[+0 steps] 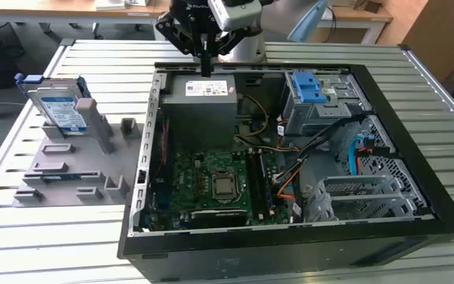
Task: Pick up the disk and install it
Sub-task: 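Reach for the disk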
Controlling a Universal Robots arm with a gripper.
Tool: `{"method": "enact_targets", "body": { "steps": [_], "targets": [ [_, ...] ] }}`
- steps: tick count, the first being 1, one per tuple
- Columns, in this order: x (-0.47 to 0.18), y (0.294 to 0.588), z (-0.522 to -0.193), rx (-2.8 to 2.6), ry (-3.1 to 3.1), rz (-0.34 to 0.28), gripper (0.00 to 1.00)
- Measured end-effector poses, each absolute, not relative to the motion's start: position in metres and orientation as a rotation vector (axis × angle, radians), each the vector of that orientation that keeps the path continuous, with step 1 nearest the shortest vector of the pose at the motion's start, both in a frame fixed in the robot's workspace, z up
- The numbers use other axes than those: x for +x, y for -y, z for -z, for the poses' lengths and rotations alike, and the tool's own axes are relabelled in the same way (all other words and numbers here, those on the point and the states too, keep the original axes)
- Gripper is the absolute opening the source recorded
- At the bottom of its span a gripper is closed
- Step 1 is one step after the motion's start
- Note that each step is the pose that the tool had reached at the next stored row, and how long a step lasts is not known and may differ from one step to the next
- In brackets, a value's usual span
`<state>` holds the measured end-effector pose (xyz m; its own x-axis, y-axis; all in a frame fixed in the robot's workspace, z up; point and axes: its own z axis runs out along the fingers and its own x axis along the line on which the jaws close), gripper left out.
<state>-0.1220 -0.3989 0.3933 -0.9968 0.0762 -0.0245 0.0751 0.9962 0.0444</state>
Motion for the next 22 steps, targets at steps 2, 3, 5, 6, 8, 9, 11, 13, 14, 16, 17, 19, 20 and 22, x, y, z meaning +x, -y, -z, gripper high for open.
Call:
{"method": "enact_targets", "body": {
  "steps": [2, 3, 5, 6, 8, 9, 11, 13, 14, 16, 17, 19, 20, 22],
  "targets": [
    [-0.1220, 0.3989, -0.3933, 0.118, -3.112, -0.068, 0.11],
    [-0.1220, 0.3989, -0.3933, 0.118, -3.112, -0.068, 0.11],
    [-0.1220, 0.3989, -0.3933, 0.118, -3.112, -0.068, 0.11],
    [-0.1221, 0.3989, -0.3933, 0.118, -3.112, -0.068, 0.11],
    [-0.1226, 0.3989, -0.3933, 0.118, -3.113, -0.068, 0.11],
    [-0.1230, 0.3989, -0.3933, 0.118, -3.112, -0.068, 0.11],
    [-0.1234, 0.3989, -0.3933, 0.118, -3.112, -0.068, 0.11],
    [-0.1238, 0.3989, -0.3933, 0.118, -3.112, -0.068, 0.11],
    [-0.1241, 0.3989, -0.3933, 0.118, -3.112, -0.068, 0.11],
    [-0.1244, 0.3989, -0.3933, 0.118, -3.113, -0.068, 0.11],
    [-0.1246, 0.3989, -0.3933, 0.118, -3.113, -0.068, 0.11],
    [-0.1256, 0.3989, -0.3933, 0.118, -3.112, -0.068, 0.11],
    [-0.1258, 0.3989, -0.3933, 0.118, -3.113, -0.068, 0.11],
    [-0.1262, 0.3989, -0.3933, 0.118, -3.112, -0.068, 0.11]
  ]
}}
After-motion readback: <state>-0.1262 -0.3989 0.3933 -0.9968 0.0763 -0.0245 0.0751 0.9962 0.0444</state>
